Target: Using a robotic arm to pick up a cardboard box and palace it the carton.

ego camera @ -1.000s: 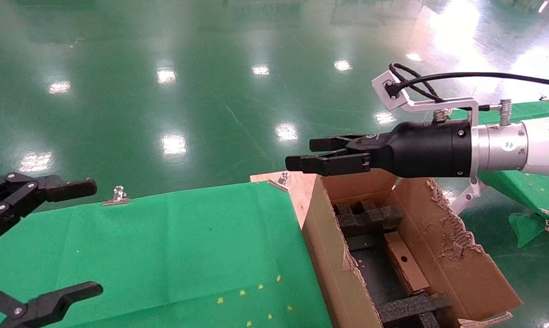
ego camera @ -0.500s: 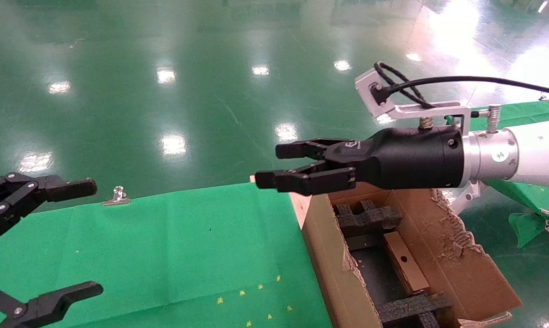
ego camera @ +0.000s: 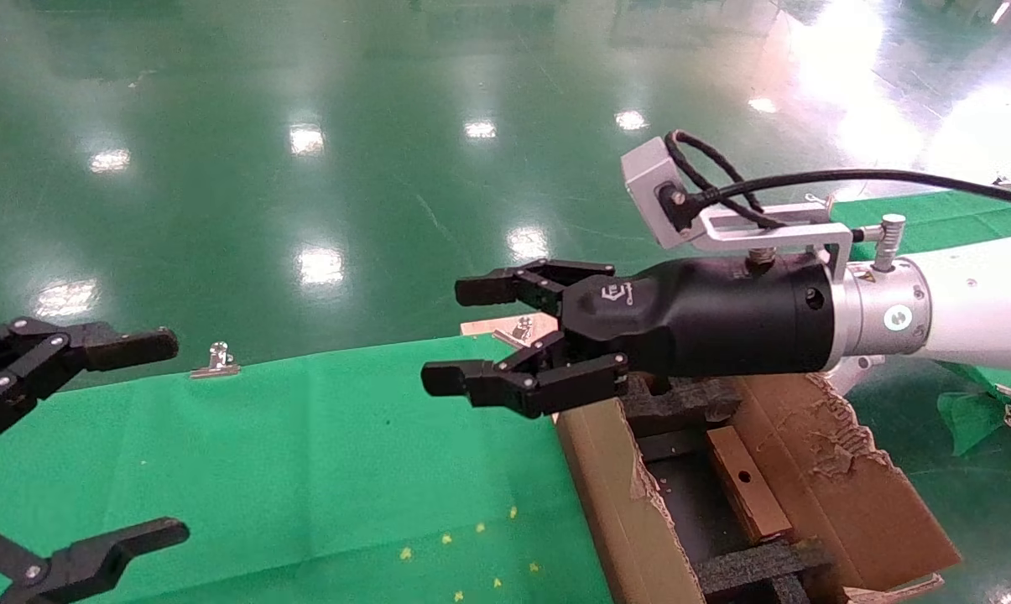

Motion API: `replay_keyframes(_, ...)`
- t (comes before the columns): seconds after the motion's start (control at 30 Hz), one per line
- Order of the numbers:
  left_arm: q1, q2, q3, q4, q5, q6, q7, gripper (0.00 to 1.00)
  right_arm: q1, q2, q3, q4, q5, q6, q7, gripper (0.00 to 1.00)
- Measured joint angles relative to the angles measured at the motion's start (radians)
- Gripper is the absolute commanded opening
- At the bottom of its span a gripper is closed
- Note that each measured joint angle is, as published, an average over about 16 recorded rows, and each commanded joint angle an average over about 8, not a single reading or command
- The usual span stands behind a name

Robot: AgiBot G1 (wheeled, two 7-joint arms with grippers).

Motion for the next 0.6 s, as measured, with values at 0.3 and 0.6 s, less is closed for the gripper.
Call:
replay_keyframes(0.3,0.000,0.000,0.000,0.000,0.000,0.000,0.000,1.00,-0.125,-0.018,0.206,0.060,-0.059,-0.046,-0.035,1.00)
replay_keyframes(0.6,0.000,0.000,0.001,0.000,-0.001,0.000,0.000,1.00,-0.250,-0.036,0.413,0.121,-0.117,-0.093,-0.070,1.00)
